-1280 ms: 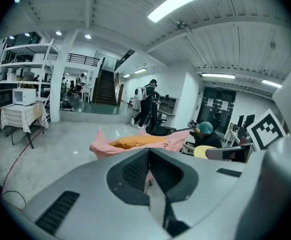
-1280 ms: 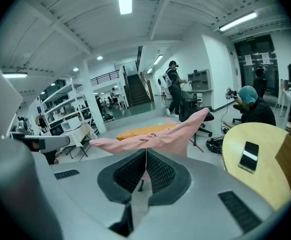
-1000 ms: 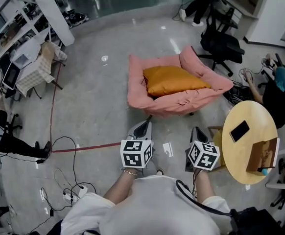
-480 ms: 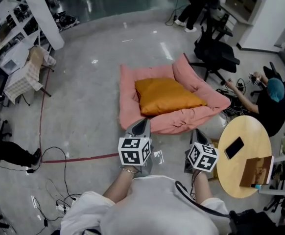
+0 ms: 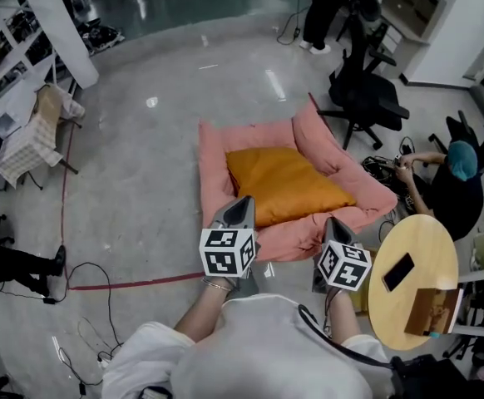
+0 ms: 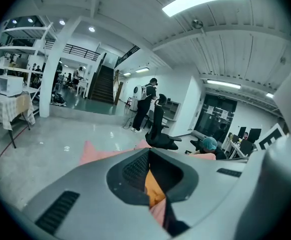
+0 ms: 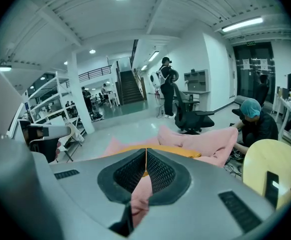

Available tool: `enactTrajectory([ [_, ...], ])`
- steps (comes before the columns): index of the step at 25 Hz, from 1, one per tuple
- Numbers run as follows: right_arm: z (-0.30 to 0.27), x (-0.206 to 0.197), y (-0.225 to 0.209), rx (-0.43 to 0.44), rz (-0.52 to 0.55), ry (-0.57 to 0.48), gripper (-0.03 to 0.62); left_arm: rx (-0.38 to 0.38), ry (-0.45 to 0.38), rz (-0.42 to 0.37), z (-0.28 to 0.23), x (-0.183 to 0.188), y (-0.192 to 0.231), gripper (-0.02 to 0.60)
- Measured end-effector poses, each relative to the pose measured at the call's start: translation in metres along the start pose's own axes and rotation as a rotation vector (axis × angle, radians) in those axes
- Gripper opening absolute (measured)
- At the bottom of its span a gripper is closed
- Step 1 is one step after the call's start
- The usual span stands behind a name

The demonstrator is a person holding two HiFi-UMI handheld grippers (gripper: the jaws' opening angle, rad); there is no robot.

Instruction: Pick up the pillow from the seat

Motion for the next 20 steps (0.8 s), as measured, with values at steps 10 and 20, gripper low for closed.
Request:
enactTrajectory([
  [10,-0.055,0.05,0.02,-0.017,0.055,0.019,0.029,0.009,0.013,0.043,-0.051,0.042,0.052,0.008],
  [20,-0.085,0.059,0.006,-0.027,0.05,0.053,0.029,0.017,0.071,0.06,-0.075,0.033,0.066,0.008],
])
Point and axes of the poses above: the fingertips, and each gripper's own axes: z backward along the fingers, y to its left, x out of its top, the point moved 2 cm from there along z, backward along the fingers, and after that the axes turned 8 degrees about z, right-handed, at the moved point
